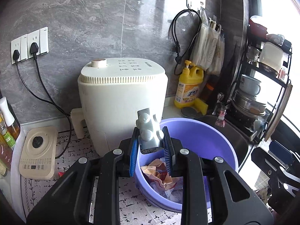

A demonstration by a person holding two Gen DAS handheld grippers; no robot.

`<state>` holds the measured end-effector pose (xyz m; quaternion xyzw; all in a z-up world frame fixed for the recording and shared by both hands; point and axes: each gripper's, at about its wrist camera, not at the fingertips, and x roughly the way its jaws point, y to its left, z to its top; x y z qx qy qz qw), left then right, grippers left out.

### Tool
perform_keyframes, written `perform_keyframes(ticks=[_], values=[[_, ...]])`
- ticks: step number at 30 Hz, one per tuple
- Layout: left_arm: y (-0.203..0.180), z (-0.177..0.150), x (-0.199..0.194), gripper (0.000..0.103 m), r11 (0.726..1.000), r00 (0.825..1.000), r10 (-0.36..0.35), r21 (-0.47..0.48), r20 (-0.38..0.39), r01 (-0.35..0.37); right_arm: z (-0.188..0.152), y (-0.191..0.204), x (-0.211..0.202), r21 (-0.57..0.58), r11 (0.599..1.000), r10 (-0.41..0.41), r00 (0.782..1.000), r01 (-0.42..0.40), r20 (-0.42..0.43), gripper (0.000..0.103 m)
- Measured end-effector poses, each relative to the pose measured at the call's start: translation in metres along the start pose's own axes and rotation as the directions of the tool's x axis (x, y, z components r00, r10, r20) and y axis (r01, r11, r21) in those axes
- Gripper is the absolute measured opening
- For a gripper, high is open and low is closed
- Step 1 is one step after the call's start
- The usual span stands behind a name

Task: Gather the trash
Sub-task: 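Carry the plastic piece and foil ball over the bucket and open both tools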

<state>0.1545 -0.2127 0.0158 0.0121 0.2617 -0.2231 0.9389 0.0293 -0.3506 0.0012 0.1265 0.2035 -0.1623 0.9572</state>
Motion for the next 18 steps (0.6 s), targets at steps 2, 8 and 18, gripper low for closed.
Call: perform_keyframes(ticks=[2, 8, 18], values=[[-0.009, 0.000, 0.002, 0.024, 1.000, 1.000, -0.022, 0.014, -0.003, 0.022, 0.000, -0.007, -0.002, 0.012, 1.000, -0.013, 1.000, 0.013, 0.000, 0.071], [-0.032, 0.001, 0.010, 0.025, 0.993, 0.994, -0.109, 0.032, -0.017, 0.110, -0.003, -0.023, -0.009, 0.038, 0.998, -0.055, 0.998, 0.055, -0.001, 0.069], [-0.033, -0.001, 0.010, 0.093, 0.996, 0.997, -0.082, 0.039, -0.001, 0.082, -0.008, -0.031, -0.013, 0.055, 0.996, -0.076, 0.997, 0.076, -0.006, 0.068]])
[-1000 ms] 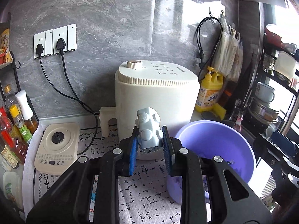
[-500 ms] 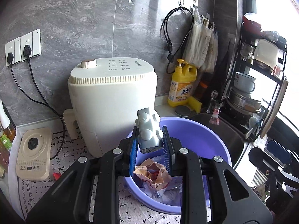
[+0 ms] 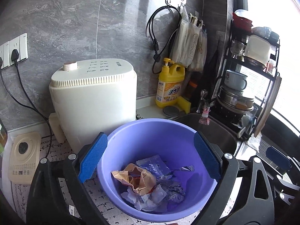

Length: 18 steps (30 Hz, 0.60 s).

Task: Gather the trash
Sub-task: 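Carry the plastic piece and foil ball over the bucket and open both tools, then move both tools back toward the medicine box on the counter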

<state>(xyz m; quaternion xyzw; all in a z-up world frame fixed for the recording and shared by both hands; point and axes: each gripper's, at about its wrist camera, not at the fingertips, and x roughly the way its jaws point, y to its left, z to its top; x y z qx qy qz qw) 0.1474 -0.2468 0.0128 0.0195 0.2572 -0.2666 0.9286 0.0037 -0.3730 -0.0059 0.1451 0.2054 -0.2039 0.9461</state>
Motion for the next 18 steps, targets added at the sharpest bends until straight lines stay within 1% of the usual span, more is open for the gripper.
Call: perform_keyframes(ticks=[6, 12, 18], values=[[0.024, -0.002, -0.008, 0.097, 0.997, 0.997, 0.072, -0.033, 0.003, -0.071, -0.002, 0.013, 0.005, -0.024, 0.999, 0.036, 0.999, -0.036, -0.005, 0.068], [0.058, -0.008, -0.022, 0.097, 0.985, 0.988, 0.153, -0.083, 0.004, -0.152, -0.004, 0.040, 0.014, -0.068, 0.992, 0.106, 0.994, -0.108, -0.024, 0.068], [0.099, -0.018, -0.040, 0.097, 0.956, 0.965, 0.263, -0.132, -0.008, -0.262, -0.008, 0.077, 0.025, -0.118, 0.971, 0.202, 0.978, -0.207, -0.054, 0.068]])
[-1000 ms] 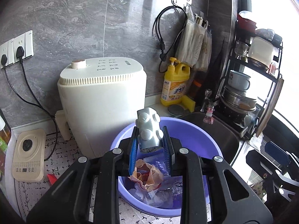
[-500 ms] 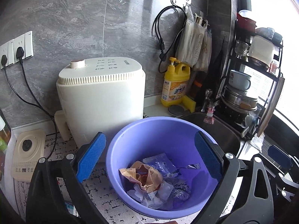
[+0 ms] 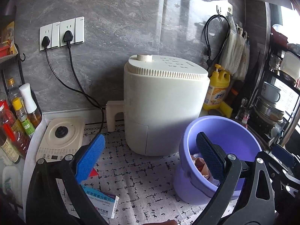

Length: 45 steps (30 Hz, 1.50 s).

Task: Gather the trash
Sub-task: 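Move both tools back toward the medicine box on the counter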

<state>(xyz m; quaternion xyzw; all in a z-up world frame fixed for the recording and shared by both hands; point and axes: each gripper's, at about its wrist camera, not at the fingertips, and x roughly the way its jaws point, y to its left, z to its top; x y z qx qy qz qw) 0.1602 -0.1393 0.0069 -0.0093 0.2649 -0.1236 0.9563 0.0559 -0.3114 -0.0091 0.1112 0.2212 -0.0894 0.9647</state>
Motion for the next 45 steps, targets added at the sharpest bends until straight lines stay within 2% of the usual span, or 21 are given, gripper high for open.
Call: perform_keyframes(ticks=[6, 12, 20, 25, 26, 28, 30, 36, 45], values=[[0.050, -0.004, -0.013, 0.097, 0.991, 0.993, 0.115, -0.069, 0.001, -0.115, -0.001, 0.038, 0.017, -0.056, 0.993, 0.103, 0.994, -0.105, -0.024, 0.068], [0.095, -0.013, -0.032, 0.097, 0.966, 0.975, 0.222, -0.131, -0.005, -0.221, -0.003, 0.080, 0.028, -0.118, 0.971, 0.203, 0.978, -0.208, -0.050, 0.068], [0.143, -0.031, -0.054, 0.097, 0.918, 0.939, 0.342, -0.200, -0.041, -0.343, -0.017, 0.132, 0.041, -0.196, 0.917, 0.330, 0.936, -0.348, -0.122, 0.068], [0.164, -0.046, -0.063, 0.097, 0.885, 0.913, 0.400, -0.225, -0.079, -0.407, -0.030, 0.158, 0.052, -0.235, 0.880, 0.376, 0.909, -0.412, -0.181, 0.078], [0.168, -0.050, -0.063, 0.097, 0.878, 0.908, 0.409, -0.231, -0.092, -0.419, -0.034, 0.162, 0.054, -0.244, 0.875, 0.380, 0.905, -0.419, -0.192, 0.080], [0.175, -0.059, -0.063, 0.097, 0.866, 0.901, 0.418, -0.247, -0.117, -0.434, -0.041, 0.169, 0.058, -0.257, 0.865, 0.385, 0.899, -0.431, -0.211, 0.091], [0.180, -0.068, -0.060, 0.097, 0.857, 0.895, 0.423, -0.258, -0.143, -0.447, -0.049, 0.173, 0.062, -0.265, 0.856, 0.392, 0.891, -0.444, -0.229, 0.095], [0.189, -0.094, -0.050, 0.097, 0.829, 0.874, 0.438, -0.282, -0.213, -0.484, -0.077, 0.178, 0.081, -0.296, 0.825, 0.389, 0.864, -0.481, -0.318, 0.095], [0.195, -0.128, -0.030, 0.097, 0.800, 0.858, 0.435, -0.321, -0.274, -0.508, -0.110, 0.189, 0.108, -0.377, 0.728, 0.401, 0.802, -0.572, -0.443, 0.095]])
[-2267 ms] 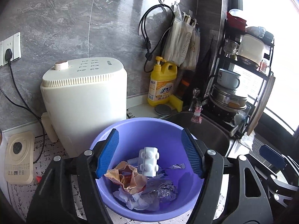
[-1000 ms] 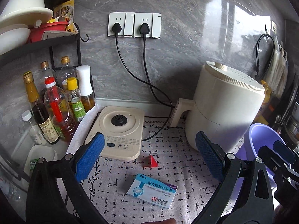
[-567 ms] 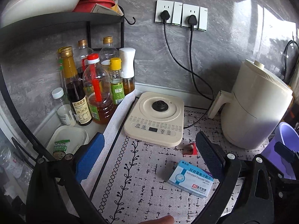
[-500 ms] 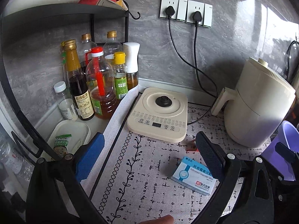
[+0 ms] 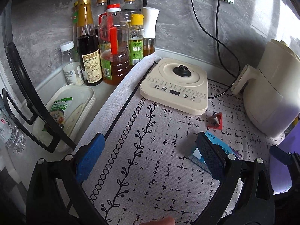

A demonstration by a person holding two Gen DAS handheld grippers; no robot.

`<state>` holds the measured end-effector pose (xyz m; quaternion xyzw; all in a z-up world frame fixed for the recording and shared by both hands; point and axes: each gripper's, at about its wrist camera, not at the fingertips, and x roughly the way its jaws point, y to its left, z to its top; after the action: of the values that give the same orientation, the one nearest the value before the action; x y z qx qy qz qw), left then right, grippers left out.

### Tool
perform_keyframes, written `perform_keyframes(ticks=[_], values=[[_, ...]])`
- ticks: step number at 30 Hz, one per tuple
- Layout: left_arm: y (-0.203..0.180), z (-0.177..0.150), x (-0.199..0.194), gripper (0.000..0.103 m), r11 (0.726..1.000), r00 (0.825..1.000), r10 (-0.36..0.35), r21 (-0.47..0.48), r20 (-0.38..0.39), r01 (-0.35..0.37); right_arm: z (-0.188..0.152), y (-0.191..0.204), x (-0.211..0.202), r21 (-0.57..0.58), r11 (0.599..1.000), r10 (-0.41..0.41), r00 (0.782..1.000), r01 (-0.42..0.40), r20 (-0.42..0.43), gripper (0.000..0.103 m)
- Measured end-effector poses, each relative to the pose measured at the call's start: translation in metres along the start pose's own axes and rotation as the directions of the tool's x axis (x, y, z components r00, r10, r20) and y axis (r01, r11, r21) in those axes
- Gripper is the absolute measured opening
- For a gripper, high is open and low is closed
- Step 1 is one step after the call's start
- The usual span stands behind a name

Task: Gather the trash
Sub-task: 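Move both tools back toward the medicine box on the counter, then grasp the medicine box with the right tool while the left tool grasps the red piece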

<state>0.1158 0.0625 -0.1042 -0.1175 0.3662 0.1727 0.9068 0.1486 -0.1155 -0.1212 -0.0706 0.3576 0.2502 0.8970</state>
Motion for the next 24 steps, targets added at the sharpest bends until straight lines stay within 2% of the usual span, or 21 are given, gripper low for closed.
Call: perform_keyframes(ticks=[11, 21, 24], values=[[0.000, -0.025, 0.025, 0.097, 0.998, 0.999, 0.011, -0.064, -0.030, -0.013, -0.015, 0.004, 0.053, -0.096, 0.993, 0.056, 0.992, -0.067, -0.116, 0.089], [0.003, -0.031, 0.036, 0.097, 0.995, 0.999, 0.029, -0.089, -0.044, -0.033, -0.016, 0.007, 0.073, -0.124, 0.989, 0.065, 0.989, -0.082, -0.136, 0.087], [0.001, -0.029, 0.040, 0.097, 0.996, 0.999, 0.025, -0.087, -0.045, -0.029, -0.015, 0.007, 0.076, -0.125, 0.989, 0.061, 0.989, -0.078, -0.135, 0.082]])
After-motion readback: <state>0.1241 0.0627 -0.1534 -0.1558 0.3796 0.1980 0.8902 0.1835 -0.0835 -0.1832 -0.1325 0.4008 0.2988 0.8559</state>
